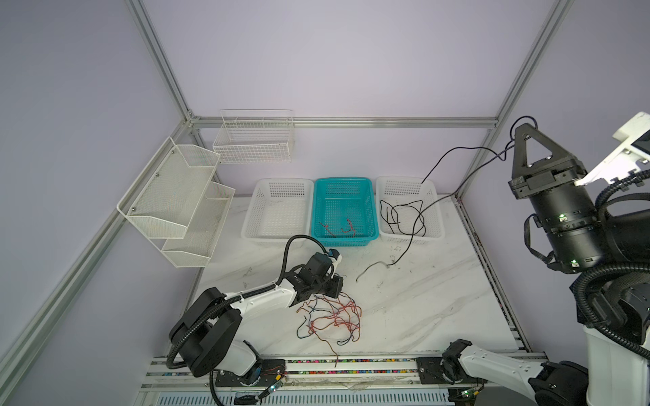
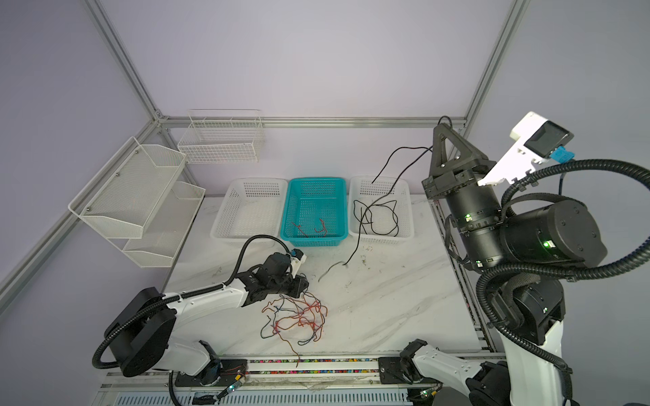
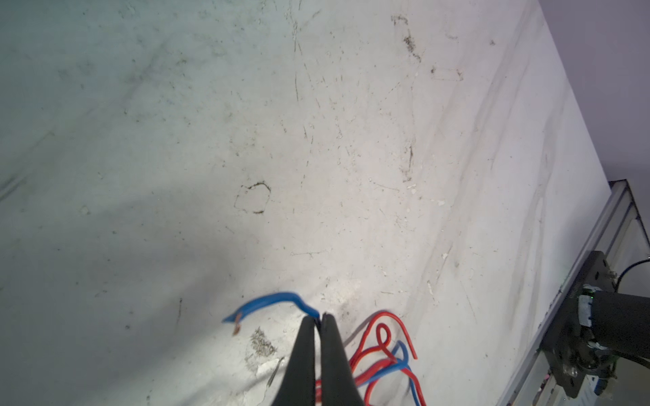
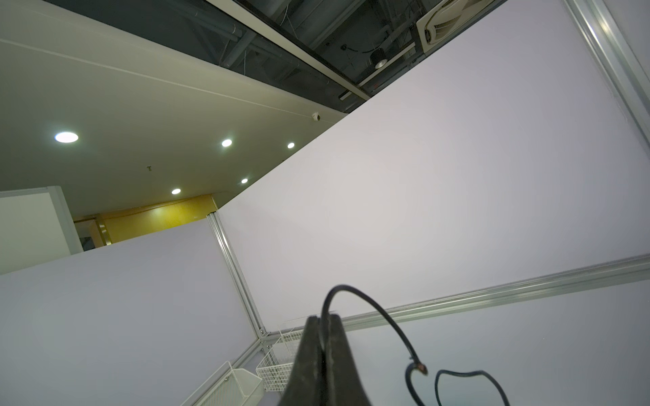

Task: Untangle the cables
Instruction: 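Lift the black wire high above the table with the right gripper, then lower the black wire into the far white basket with the right gripper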

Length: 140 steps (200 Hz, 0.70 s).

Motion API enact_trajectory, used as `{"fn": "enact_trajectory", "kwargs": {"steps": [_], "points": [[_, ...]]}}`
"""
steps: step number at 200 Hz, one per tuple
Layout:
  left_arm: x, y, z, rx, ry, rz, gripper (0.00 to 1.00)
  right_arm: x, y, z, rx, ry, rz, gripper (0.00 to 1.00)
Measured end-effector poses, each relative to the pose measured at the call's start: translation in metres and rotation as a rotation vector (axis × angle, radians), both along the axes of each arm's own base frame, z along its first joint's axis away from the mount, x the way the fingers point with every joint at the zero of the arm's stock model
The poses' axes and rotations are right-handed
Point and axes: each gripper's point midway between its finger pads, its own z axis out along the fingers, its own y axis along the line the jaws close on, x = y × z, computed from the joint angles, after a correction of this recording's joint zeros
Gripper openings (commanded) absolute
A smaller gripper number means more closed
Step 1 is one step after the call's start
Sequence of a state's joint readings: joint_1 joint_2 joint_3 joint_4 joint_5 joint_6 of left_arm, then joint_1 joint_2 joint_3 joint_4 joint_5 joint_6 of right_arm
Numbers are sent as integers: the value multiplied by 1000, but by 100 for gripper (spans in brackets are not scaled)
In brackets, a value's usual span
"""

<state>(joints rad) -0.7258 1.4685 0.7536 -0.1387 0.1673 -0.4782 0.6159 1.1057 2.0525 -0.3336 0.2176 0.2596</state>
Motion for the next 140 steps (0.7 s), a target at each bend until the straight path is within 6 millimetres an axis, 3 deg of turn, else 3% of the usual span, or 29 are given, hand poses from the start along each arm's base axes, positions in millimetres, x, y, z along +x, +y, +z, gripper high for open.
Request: {"fn": "enact_trajectory", "kwargs": {"steps": [28,55,88,140], "points": [[1,3,-6,16,10,10,0,-2,-1,23,30,-45,5,0],[2,4,-6,18,12,13,0,0,2,25,28,-50,10,0],[2,6,-6,18,21,26,8,20,14,12,-21,-13,-16,0],[0,9,0,19,25,35,17,82,51,-28,-139,98,-71,0]]}}
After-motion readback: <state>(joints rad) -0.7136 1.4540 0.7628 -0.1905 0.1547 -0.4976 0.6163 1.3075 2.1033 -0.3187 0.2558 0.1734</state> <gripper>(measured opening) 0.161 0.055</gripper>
